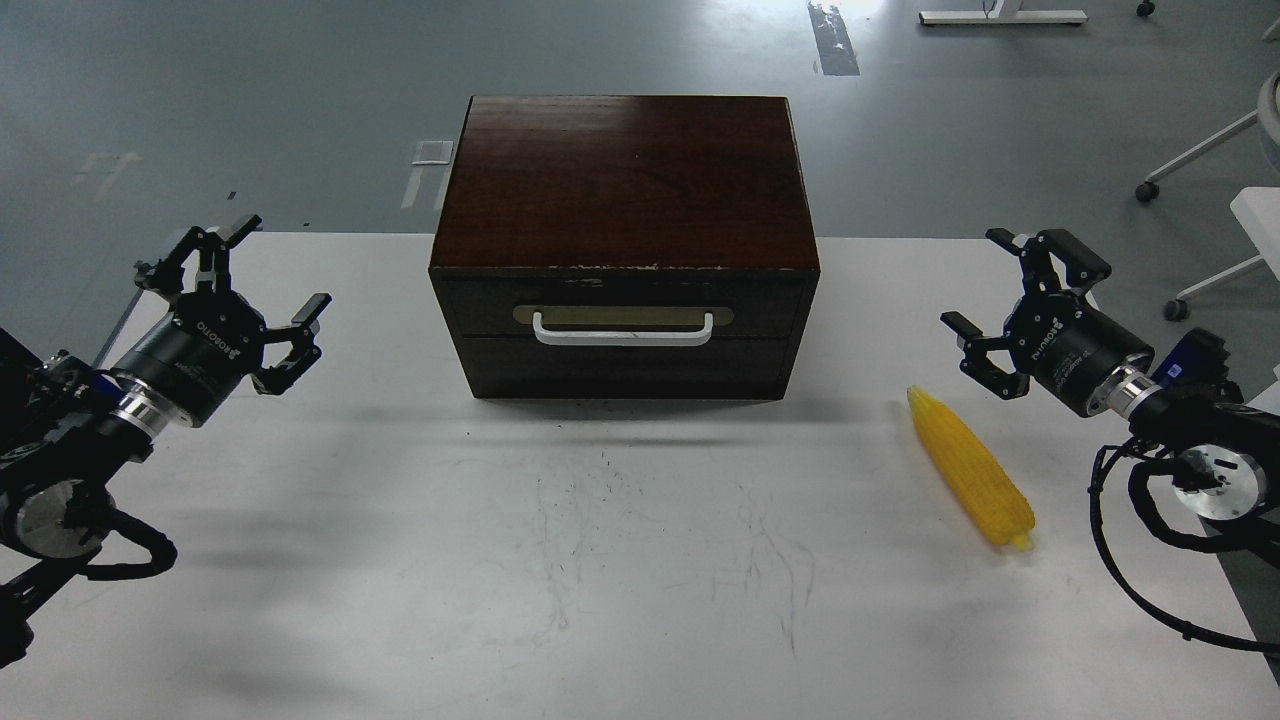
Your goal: Put corn in drawer with both arms
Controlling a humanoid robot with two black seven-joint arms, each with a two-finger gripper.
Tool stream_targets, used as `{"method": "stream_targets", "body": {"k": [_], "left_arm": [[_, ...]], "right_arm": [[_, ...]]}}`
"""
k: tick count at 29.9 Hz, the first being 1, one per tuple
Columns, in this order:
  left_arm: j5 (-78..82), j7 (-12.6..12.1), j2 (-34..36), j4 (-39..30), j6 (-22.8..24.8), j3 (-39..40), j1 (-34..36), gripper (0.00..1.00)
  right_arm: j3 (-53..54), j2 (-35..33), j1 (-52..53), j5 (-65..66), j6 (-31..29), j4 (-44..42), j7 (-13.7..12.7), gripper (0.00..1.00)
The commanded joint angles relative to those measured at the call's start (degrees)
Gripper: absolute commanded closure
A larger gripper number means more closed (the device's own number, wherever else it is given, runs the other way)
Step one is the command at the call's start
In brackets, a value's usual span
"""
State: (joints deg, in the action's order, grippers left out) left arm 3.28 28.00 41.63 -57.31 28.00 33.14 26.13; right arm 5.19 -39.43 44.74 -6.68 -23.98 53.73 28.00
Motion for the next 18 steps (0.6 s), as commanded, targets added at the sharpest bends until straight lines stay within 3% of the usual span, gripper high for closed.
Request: {"method": "stream_targets", "body": {"k": [1, 12, 18], "left_arm": [[0.1, 0.0, -0.1, 0.0, 0.0, 0.0, -0.1, 0.01], [-0.6, 0.0, 0.4, 0.0, 0.0, 0.1, -0.2, 0.01], [-1.1, 0.0, 4.9, 0.4, 0.0, 4.3, 0.2, 0.01]], "right_arm": [[0.1, 0.1, -0.1, 0.0, 0.2, 0.0, 0.0, 0.01], [0.1, -0.2, -0.1, 0.0, 0.2, 0.1, 0.0, 0.01], [0.4, -0.6, 0.0, 0.0, 0.2, 0.1, 0.0, 0.01]]}}
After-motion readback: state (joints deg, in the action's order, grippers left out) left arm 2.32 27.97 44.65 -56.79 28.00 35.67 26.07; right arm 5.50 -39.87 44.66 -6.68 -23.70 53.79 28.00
